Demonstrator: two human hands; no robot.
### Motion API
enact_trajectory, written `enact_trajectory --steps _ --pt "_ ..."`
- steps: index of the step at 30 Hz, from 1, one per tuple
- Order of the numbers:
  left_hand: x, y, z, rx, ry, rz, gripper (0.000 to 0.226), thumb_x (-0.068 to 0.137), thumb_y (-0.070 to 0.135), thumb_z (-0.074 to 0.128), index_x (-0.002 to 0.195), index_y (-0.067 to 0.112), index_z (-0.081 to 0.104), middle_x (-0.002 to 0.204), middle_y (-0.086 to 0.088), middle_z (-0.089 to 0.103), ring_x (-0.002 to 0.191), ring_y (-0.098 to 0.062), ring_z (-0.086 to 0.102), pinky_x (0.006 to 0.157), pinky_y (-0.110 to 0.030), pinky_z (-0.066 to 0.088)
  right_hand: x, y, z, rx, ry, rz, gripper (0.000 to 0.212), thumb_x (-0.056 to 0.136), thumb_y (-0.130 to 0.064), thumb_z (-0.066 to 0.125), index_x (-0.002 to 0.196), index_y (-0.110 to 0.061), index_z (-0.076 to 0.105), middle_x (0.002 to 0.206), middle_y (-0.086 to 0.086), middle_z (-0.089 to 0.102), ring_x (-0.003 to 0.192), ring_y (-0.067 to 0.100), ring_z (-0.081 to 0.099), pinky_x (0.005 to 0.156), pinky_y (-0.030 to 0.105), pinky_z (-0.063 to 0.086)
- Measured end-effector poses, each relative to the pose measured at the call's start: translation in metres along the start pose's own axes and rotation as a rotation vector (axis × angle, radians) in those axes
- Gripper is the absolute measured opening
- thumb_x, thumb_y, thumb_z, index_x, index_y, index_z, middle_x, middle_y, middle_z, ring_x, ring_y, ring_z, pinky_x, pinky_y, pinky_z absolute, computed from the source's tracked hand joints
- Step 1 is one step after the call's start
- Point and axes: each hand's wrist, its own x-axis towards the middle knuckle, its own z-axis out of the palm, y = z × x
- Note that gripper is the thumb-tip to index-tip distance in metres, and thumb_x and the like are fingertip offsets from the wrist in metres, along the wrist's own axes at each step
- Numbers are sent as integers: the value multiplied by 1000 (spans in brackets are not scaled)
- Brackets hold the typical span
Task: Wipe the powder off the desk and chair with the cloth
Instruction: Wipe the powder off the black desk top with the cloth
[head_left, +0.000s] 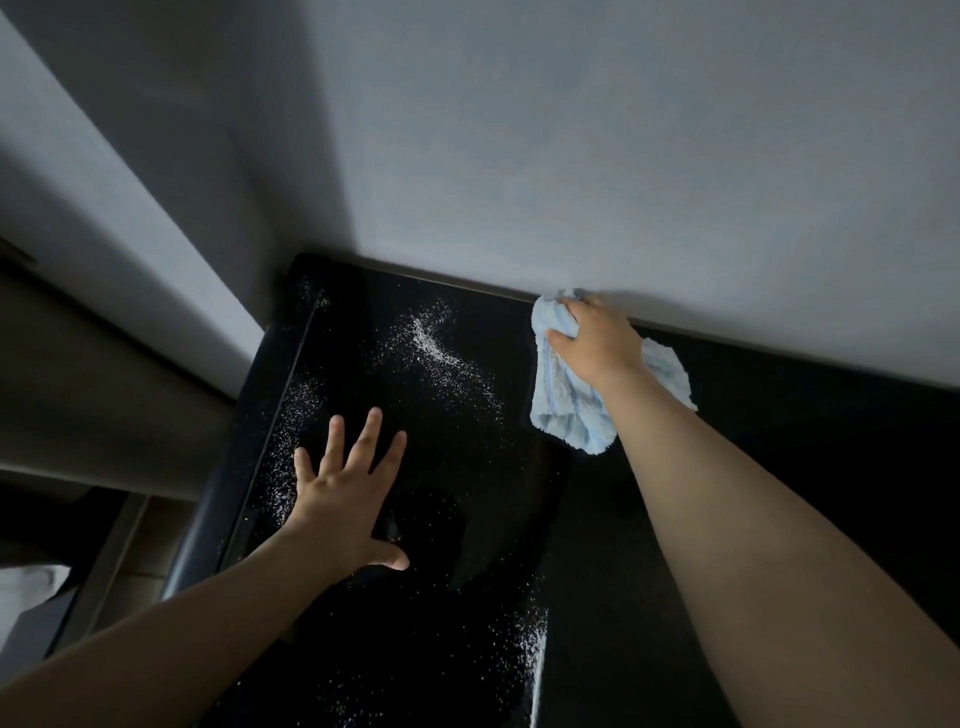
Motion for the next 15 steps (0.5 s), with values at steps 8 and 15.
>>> enact_trajectory --steps 8,15 --pt "1 1 -2 15 -32 -5 139 56 80 65 147 27 -25 147 -5 -45 139 -43 -29 110 -67 4 -15 0 3 -55 10 3 52 92 -46 55 137 -21 50 145 3 46 124 32 49 91 41 48" --pt "-1 2 -3 -2 -21 0 138 56 79 66 148 28 -24 148 -5 -44 139 -43 -28 110 -67 4 -41 -3 8 -49 40 -24 51 92 -43 55 137 -21 50 145 0 47 123 31 51 89 40 50"
